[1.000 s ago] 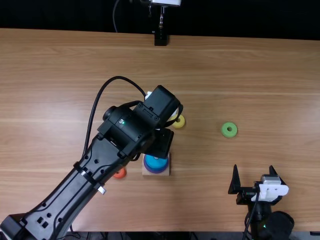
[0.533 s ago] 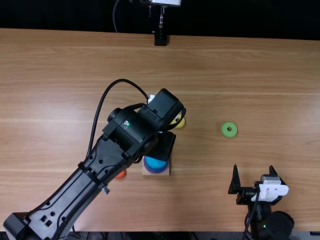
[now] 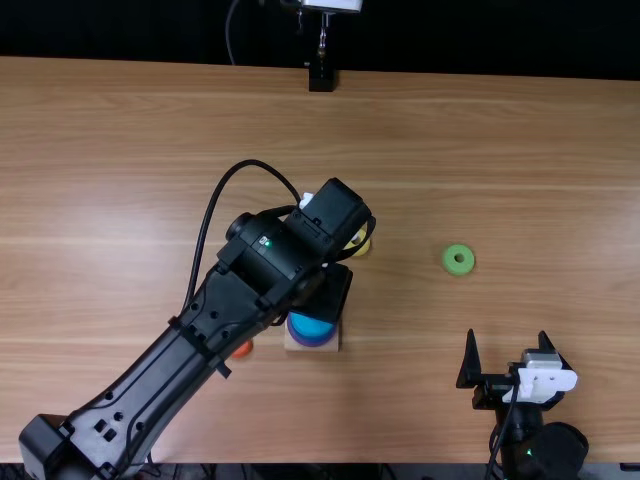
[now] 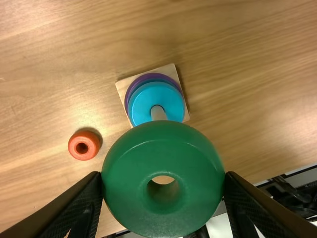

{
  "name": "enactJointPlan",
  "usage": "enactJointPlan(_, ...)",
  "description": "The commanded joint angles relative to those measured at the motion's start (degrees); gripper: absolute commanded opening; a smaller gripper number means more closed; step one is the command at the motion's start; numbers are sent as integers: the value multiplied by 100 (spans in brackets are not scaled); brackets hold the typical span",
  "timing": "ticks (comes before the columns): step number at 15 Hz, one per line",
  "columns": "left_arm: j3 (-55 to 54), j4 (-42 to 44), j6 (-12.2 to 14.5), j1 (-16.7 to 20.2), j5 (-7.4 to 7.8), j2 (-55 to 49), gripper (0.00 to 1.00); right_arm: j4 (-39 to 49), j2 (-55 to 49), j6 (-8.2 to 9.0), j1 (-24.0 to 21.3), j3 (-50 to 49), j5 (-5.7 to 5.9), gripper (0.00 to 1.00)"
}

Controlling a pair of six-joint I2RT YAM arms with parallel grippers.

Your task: Build the Hanoi tower: stack the rings onto the peg from bottom to top in this color order: purple, dark blue, light blue, dark green, light green, yellow, orange.

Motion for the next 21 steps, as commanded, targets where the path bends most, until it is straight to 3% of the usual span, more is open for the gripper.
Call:
enactJointPlan(1, -50, 6, -36, -126, -15, 209, 0, -28, -73, -13, -36, -171, 52, 100)
enactJointPlan(11, -67, 17, -26, -144, 7, 253, 0, -28, -73, -13, -36, -171, 52, 100)
enactJointPlan(12, -76, 6, -15, -135, 70, 253, 26, -28, -64, -13, -36, -162, 52, 100)
enactJointPlan(14, -85, -47, -5, -91, 471, 244, 91, -18, -73, -13, -36, -162, 52, 100)
enactJointPlan(15, -94, -78, 6, -82, 671, 236, 100, -28, -64, -13, -36, -162, 52, 100)
enactJointPlan(16, -94, -89, 6, -56, 745, 236, 100, -18, -73, -13, -36, -171, 52, 100)
enactJointPlan(21, -199, -26, 59, 102, 713, 227, 100, -18, -64, -13, -36, -171, 52, 100)
